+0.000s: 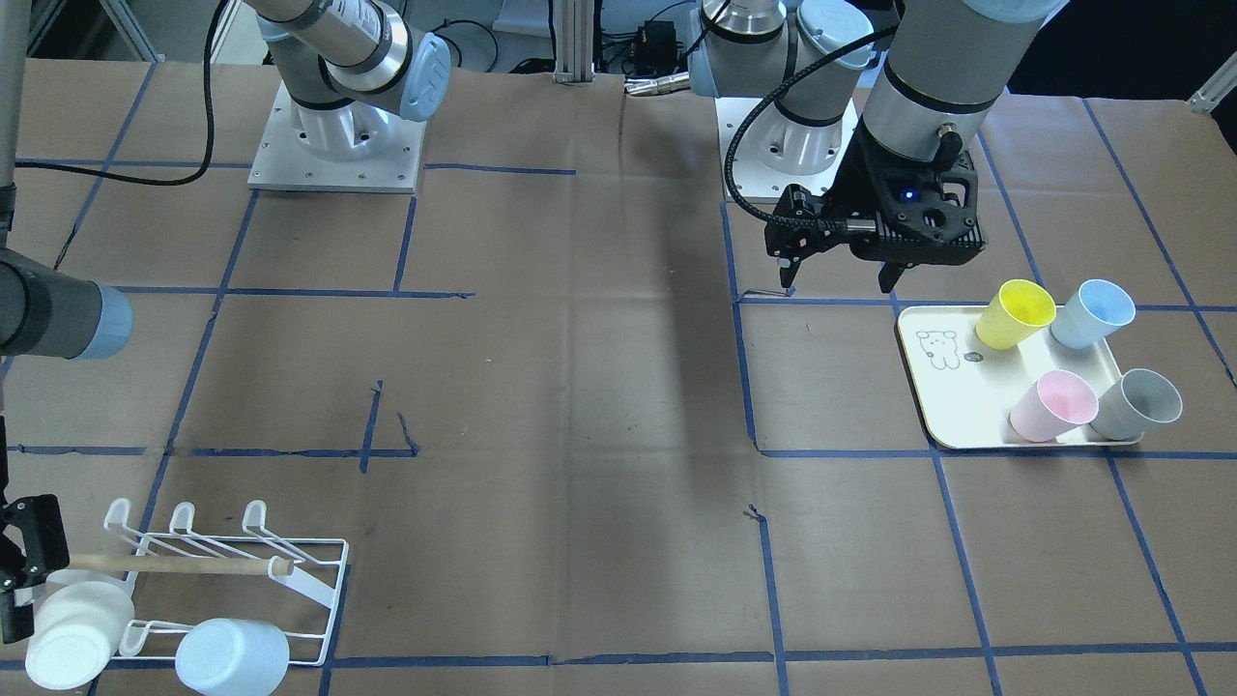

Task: Transfer IKEA cup to right arm and place on rack

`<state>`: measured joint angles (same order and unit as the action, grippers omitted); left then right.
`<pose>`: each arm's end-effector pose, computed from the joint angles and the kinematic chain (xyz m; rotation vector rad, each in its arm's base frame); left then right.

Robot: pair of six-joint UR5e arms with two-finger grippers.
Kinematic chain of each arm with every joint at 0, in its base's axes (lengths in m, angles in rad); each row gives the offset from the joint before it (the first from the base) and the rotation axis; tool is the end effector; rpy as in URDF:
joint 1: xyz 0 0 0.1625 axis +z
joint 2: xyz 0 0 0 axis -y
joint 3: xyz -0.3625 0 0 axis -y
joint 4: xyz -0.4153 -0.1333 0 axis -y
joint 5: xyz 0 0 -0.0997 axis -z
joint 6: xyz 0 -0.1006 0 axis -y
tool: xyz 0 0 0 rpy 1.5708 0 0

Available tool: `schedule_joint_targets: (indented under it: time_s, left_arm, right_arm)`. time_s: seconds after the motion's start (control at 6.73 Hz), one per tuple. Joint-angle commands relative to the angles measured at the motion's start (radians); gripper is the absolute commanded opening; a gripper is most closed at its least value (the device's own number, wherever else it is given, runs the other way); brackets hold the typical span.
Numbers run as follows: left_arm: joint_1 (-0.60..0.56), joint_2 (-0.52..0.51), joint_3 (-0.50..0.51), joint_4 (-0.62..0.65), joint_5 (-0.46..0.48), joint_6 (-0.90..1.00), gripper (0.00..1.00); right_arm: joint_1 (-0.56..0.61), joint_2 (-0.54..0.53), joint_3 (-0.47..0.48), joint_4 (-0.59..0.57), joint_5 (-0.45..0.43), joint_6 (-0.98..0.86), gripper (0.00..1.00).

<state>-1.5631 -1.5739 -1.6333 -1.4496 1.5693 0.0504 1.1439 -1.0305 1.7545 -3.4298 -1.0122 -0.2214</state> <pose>-0.1294 -0.5217 0.4029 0.0671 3.1395 -0.0873 -0.0856 -0.6389 0.2526 -0.1950 2.4930 -1.7110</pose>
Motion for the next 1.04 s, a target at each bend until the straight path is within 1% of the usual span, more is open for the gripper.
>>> schedule_joint_targets:
  time_s: [0.0, 0.15, 0.3, 0.45, 0.59, 0.74, 0.89]
  left_arm:
    - [0.0, 0.0, 0.001, 0.0, 0.0, 0.0, 1.0]
    - [0.0, -0.002, 0.001, 0.0, -0.002, 0.0, 1.0]
    - [0.0, -0.002, 0.0, 0.0, 0.0, 0.0, 1.0]
    - [0.0, -0.002, -0.002, 0.0, -0.002, 0.0, 1.0]
    - [0.0, -0.002, -0.002, 0.0, -0.002, 0.0, 1.0]
    - [0.0, -0.002, 0.003, 0.0, -0.002, 0.0, 1.0]
    - [0.0, -0.002, 0.003, 0.0, 0.0, 0.002, 1.0]
  right_arm:
    - [0.031, -0.112, -0.003, 0.085, 0.0, 0.004, 1.0]
    - [0.058, -0.176, -0.003, 0.186, -0.015, -0.001, 1.0]
    - [0.082, -0.274, -0.001, 0.351, -0.029, -0.001, 1.0]
    - [0.106, -0.36, -0.003, 0.612, -0.123, -0.007, 1.0]
    - [0.135, -0.426, -0.004, 0.779, -0.206, -0.009, 1.0]
    - [0.164, -0.465, -0.004, 0.855, -0.254, -0.003, 1.0]
    - [0.204, -0.486, -0.009, 1.0, -0.322, 0.001, 1.0]
